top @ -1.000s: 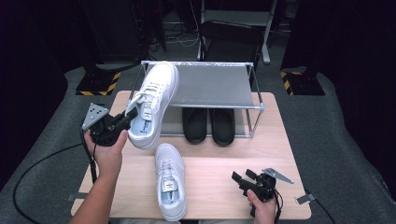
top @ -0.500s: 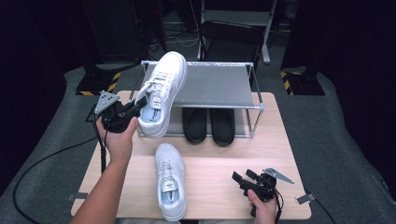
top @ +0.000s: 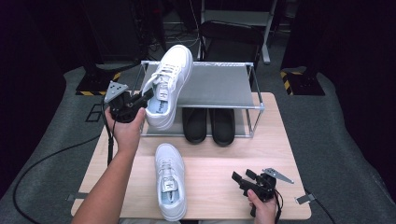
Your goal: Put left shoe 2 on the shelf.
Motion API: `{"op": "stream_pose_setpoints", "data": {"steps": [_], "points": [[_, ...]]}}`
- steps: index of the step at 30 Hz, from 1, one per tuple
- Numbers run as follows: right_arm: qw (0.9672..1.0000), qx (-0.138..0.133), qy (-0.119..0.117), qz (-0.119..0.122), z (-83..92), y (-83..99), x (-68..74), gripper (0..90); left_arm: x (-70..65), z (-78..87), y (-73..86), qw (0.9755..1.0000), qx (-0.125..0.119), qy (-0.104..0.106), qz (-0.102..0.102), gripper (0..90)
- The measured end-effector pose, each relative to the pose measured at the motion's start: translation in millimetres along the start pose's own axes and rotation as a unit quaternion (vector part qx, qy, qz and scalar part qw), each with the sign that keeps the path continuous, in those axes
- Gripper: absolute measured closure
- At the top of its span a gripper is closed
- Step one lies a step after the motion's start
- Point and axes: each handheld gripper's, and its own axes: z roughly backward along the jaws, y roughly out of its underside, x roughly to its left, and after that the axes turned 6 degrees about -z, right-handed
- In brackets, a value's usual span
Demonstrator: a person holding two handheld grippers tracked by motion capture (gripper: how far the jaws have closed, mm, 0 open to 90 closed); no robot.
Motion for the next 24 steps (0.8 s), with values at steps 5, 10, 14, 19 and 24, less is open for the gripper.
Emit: {"op": "stream_pose_setpoints", "data": {"steps": [5, 10, 14, 19, 24], "points": [[1.0000, 0.000, -0.001, -0.002, -0.2, 0.3, -0.4, 19.5, -0.7, -8.7, -4.9, 1.0000, -0.002, -0.002, -0.002, 82.2], [1.0000, 0.000, 0.000, 0.000, 0.0, 0.2, -1.0, 19.6, -1.8, -16.7, -10.7, 0.9999, -0.009, -0.005, -0.002, 82.2], [1.0000, 0.001, 0.000, -0.006, 0.4, 0.2, -1.4, 19.8, -2.1, -21.1, -15.0, 0.9999, -0.016, -0.005, -0.001, 82.2], [1.0000, 0.003, 0.000, -0.008, 1.1, 0.5, -1.4, 19.8, -2.5, -27.0, -18.2, 0.9998, -0.022, -0.004, -0.002, 82.2], [1.0000, 0.001, 0.000, -0.008, 1.6, 0.4, -2.4, 20.0, -3.7, -32.5, -18.7, 0.9998, -0.018, -0.004, -0.007, 82.2]]}}
